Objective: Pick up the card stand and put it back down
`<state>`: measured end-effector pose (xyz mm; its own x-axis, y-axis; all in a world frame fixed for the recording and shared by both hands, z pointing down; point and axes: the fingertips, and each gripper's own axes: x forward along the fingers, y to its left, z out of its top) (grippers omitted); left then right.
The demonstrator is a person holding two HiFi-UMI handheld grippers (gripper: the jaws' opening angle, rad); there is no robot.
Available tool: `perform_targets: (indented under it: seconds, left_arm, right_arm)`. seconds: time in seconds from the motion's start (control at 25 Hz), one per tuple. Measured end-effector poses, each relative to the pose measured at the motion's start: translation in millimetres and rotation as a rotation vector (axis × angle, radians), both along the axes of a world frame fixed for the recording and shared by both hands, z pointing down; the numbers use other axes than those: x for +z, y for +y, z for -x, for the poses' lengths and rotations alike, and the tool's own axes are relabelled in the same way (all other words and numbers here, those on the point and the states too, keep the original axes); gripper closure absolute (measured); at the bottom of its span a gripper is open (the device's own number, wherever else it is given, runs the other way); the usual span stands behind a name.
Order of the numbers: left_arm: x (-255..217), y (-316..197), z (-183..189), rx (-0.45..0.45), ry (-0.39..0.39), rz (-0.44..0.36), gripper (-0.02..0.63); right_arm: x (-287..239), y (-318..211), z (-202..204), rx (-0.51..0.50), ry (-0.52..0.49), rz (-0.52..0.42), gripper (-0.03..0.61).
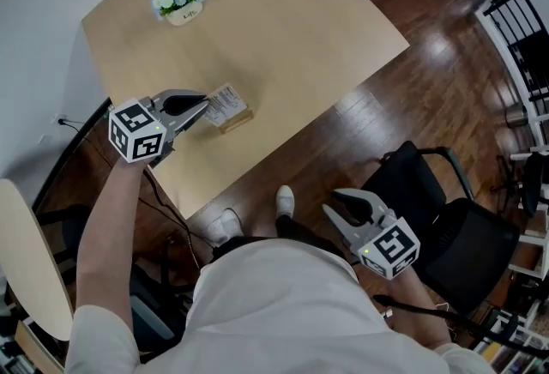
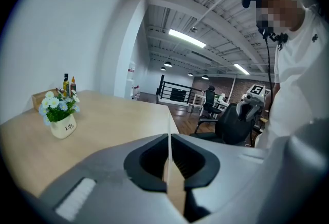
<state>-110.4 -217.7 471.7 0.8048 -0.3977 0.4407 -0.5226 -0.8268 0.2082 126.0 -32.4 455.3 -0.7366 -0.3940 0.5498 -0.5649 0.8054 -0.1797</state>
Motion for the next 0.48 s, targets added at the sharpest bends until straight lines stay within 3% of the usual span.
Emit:
perform_targets:
  seconds: [0.48]
  left_arm:
    - [12.0,-8.1,-7.4,0.057,-0.049,0.002,0.597]
  right_arm:
    - [-2.5,-1.4,-4.5,0.020,0.010,0.004,0.483]
